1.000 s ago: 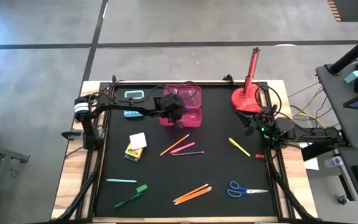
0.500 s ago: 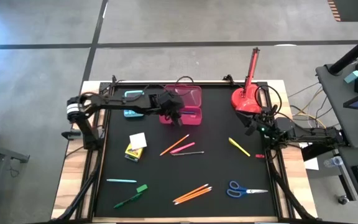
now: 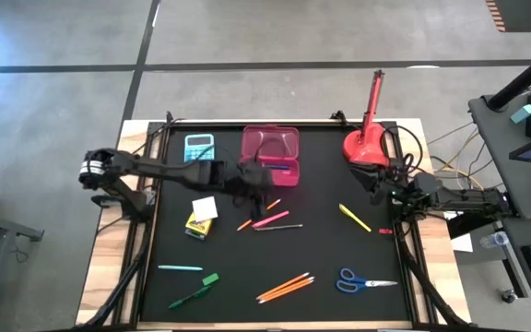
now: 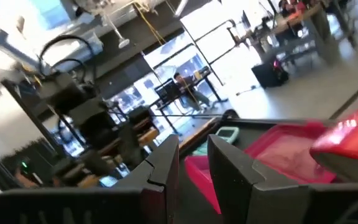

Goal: Pack school essentials
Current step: Put the yellow pen into the pink supply box

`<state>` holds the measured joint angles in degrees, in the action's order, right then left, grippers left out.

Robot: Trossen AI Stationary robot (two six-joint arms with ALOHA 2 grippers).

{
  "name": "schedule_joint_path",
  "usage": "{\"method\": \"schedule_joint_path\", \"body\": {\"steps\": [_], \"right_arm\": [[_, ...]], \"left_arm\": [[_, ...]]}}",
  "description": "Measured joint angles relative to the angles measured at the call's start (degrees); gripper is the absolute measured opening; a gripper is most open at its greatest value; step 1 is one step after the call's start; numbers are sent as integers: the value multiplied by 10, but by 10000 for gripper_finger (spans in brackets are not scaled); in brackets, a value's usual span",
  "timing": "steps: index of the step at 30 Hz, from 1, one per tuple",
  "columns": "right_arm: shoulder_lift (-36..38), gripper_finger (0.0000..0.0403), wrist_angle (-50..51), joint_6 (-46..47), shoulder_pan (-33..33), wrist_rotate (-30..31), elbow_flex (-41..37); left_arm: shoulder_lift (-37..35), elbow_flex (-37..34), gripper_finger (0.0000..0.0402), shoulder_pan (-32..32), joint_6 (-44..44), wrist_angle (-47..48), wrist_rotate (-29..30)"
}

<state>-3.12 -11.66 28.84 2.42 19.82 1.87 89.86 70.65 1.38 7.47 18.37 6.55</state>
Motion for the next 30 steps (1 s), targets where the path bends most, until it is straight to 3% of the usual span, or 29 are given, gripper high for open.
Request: {"method": "schedule_joint_path", "body": {"steps": [5,12,19,25,30], "right_arm": [[-33,79,73,-13,0,3,53],[-137,79,289,12,-2,5,184],[-256,115,392,80,-11,-95,264],[-336,176,439,87,-23,-115,316],[-390,194,531,140,-39,-211,352]], "left_arm": [[2,-1,130,50,48,-1,2],[2,-1,130,109,93,-2,6],[2,-1,130,138,110,-3,33],[2,-1,130,140,117,-3,34],[3,-1,130,143,126,3,33]]}}
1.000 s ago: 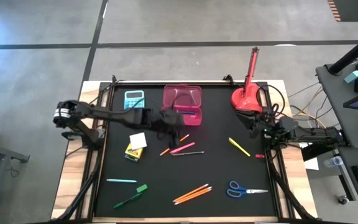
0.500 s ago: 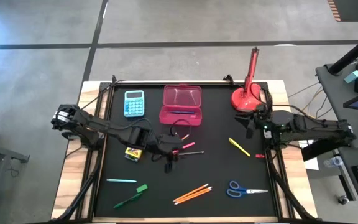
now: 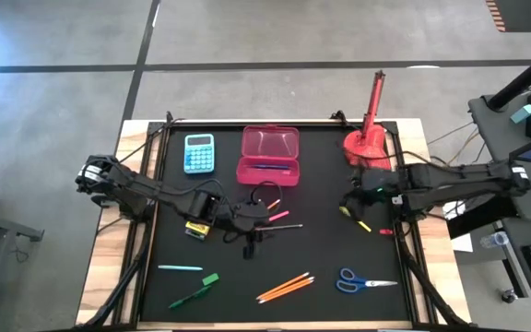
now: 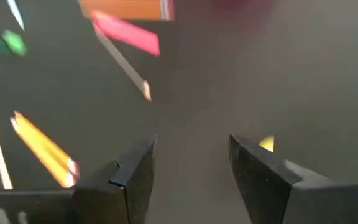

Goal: Pack school essentials
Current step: Put the yellow pen into the pink supply box

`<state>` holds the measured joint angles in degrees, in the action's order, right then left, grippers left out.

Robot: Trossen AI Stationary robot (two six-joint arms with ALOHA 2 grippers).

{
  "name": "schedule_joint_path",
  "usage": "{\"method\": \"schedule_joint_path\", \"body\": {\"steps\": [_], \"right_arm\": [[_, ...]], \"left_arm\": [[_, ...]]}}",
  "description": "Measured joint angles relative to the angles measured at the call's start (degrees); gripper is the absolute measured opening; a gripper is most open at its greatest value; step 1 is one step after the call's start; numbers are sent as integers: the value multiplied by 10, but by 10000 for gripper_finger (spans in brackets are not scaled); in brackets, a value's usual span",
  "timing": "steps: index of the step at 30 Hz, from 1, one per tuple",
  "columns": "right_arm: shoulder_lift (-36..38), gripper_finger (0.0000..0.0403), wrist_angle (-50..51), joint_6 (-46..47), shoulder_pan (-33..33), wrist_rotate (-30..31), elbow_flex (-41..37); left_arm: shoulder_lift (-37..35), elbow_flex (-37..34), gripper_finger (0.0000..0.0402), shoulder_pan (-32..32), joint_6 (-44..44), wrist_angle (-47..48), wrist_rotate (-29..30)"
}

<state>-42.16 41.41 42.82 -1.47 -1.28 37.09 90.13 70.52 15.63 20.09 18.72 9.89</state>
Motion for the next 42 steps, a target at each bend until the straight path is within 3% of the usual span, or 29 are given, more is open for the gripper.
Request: {"method": "schedule_joint_path", "body": {"steps": [8,16,25,32,42], "right_arm": [[-82,196,38,130,-95,1,-1],[-185,196,92,218,-183,53,-1],[-289,191,118,186,-189,60,-6],[-328,176,115,150,-189,65,-10],[-332,102,79,109,-189,60,-14]], "left_arm": [[0,0,130,3,6,3,-1],[0,0,130,4,6,4,-2],[0,0,130,6,6,3,-2],[0,0,130,6,7,2,-2],[0,0,130,15,21,-4,-2]]}}
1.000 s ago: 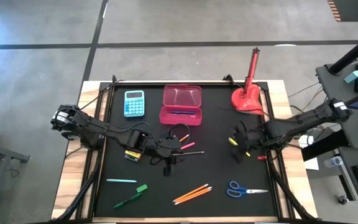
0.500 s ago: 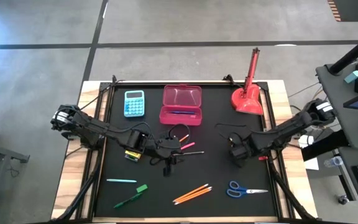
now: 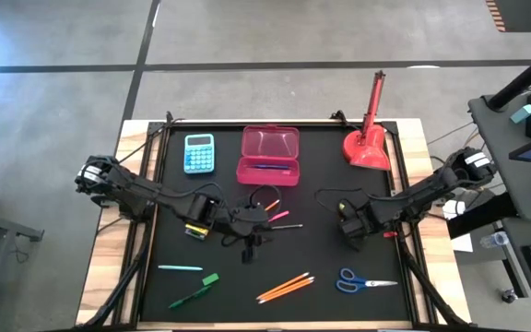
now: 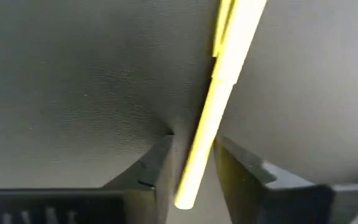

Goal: Pack school essentials
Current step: Put the yellow pen into the pink supply box

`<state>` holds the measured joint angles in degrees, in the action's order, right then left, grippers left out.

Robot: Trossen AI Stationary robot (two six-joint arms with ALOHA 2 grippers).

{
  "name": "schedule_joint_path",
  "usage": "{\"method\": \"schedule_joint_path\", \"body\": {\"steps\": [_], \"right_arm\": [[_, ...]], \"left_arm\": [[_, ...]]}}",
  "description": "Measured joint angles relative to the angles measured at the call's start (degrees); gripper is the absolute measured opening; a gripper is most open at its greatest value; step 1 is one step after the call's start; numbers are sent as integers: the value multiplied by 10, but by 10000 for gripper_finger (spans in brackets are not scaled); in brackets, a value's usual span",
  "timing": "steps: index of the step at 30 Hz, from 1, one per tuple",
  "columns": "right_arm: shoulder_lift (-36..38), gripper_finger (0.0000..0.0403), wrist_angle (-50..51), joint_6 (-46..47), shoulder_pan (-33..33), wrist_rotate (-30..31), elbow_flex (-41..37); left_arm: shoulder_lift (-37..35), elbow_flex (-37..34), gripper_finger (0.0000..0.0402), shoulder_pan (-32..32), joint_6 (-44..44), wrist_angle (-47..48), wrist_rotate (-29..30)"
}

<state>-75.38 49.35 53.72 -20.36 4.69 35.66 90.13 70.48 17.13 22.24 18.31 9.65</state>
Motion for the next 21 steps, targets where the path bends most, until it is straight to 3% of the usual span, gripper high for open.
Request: {"method": "schedule_joint_path", "body": {"steps": [9,21], "right_arm": [[0,19,-10,-7,0,0,-1],[36,17,-40,-27,0,16,53]], "left_arm": [[0,0,130,21,10,-1,0],[0,0,130,56,62,3,1]]}}
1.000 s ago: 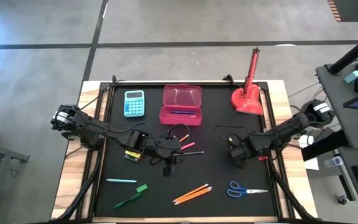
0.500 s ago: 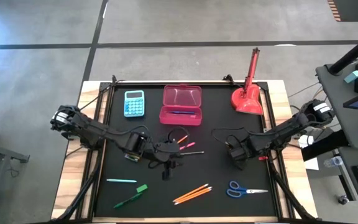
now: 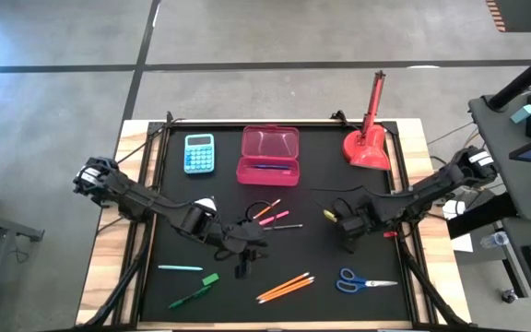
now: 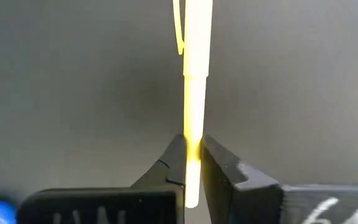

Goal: Pack school essentials
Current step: Put the yellow pen into the pink supply box

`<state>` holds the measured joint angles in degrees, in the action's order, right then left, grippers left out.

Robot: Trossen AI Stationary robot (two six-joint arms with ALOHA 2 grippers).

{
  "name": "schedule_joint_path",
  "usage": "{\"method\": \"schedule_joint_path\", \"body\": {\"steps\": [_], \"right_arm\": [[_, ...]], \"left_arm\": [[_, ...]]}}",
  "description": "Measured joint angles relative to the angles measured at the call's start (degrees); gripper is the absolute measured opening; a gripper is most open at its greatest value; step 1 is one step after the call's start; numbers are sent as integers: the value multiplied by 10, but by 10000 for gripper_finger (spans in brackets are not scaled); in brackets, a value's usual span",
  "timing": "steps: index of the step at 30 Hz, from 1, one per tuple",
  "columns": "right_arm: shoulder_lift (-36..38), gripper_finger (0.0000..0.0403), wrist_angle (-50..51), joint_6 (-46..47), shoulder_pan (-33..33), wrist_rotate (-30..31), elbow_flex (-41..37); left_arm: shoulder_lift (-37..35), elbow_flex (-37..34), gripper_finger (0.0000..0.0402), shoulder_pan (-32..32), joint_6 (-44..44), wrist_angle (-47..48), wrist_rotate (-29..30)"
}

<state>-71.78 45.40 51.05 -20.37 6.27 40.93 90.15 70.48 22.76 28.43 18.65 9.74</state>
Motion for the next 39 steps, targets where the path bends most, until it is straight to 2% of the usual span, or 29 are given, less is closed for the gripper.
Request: {"method": "schedule_joint_path", "body": {"steps": [5,11,14,22,25,28,35,39], "right_arm": [[-5,16,-7,-73,5,60,63],[-20,16,-33,-199,36,201,134],[-30,16,-59,-272,72,236,160],[-81,15,-195,-450,205,235,218],[-123,15,-227,-494,241,205,237],[-170,15,-246,-524,262,178,259],[-242,15,-251,-550,291,172,298],[-252,20,-252,-537,295,106,297]], "left_arm": [[0,0,130,16,39,13,1],[0,0,130,37,107,51,1],[0,0,130,49,150,66,2],[0,-12,130,86,253,78,20],[0,-25,130,102,291,78,32],[0,-38,130,115,326,79,42],[0,-45,130,129,343,78,58],[0,-45,130,129,343,78,57]]}}
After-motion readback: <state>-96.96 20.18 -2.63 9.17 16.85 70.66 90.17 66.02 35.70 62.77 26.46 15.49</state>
